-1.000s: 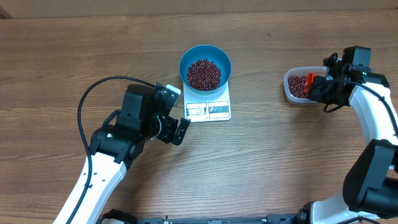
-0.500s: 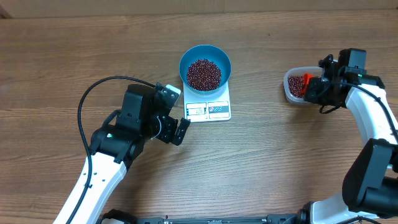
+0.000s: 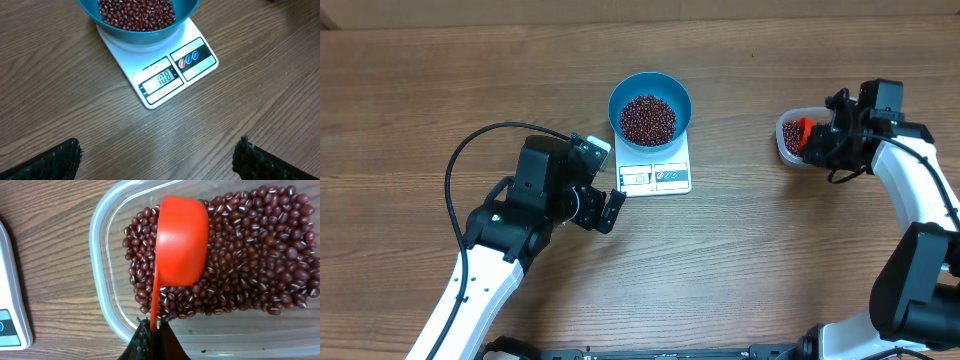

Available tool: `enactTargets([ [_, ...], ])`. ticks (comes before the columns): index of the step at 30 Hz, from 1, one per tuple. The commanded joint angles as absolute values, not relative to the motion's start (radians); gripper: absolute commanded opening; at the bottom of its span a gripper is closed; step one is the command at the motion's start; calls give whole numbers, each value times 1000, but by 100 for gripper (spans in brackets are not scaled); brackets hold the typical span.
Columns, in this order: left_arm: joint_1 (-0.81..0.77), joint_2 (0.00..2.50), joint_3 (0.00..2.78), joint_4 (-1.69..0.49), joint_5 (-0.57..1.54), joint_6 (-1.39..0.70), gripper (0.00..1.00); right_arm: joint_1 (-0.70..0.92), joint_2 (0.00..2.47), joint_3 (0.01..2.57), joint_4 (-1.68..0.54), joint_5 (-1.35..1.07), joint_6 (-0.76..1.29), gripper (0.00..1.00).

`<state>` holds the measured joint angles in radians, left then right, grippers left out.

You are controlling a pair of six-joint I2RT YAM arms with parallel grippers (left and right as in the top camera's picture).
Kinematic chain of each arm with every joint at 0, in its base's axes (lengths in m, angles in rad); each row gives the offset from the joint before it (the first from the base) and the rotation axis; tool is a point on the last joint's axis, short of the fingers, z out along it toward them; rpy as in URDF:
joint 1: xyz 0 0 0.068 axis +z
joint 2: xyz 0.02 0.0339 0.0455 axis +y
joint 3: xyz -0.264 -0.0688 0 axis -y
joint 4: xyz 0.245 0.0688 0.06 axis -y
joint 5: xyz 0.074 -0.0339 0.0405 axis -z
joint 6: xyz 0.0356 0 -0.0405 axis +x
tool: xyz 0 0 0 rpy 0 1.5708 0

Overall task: Scoop item into bowl and weigh 150g on scale
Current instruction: 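Drag the scoop through the beans to fill it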

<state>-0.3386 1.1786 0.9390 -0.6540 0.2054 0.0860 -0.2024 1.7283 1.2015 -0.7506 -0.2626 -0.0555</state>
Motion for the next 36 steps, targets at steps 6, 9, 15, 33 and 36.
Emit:
enactTargets([
  [6, -334, 1178, 933, -650, 202, 109, 100, -205, 1787, 1190, -738, -361, -49, 4],
  [9, -334, 1178, 933, -651, 202, 109, 100, -205, 1786, 1190, -740, -405, -46, 4],
  [15, -334, 1178, 933, -651, 202, 109, 100, -242, 1786, 1190, -756, -503, -19, 4],
  [33, -334, 1178, 933, -650, 202, 109, 100, -437, 1786, 1190, -757, -743, 103, 4],
  [36, -334, 1178, 933, -650, 202, 109, 99, -455, 1786, 1190, -756, -764, 105, 4],
])
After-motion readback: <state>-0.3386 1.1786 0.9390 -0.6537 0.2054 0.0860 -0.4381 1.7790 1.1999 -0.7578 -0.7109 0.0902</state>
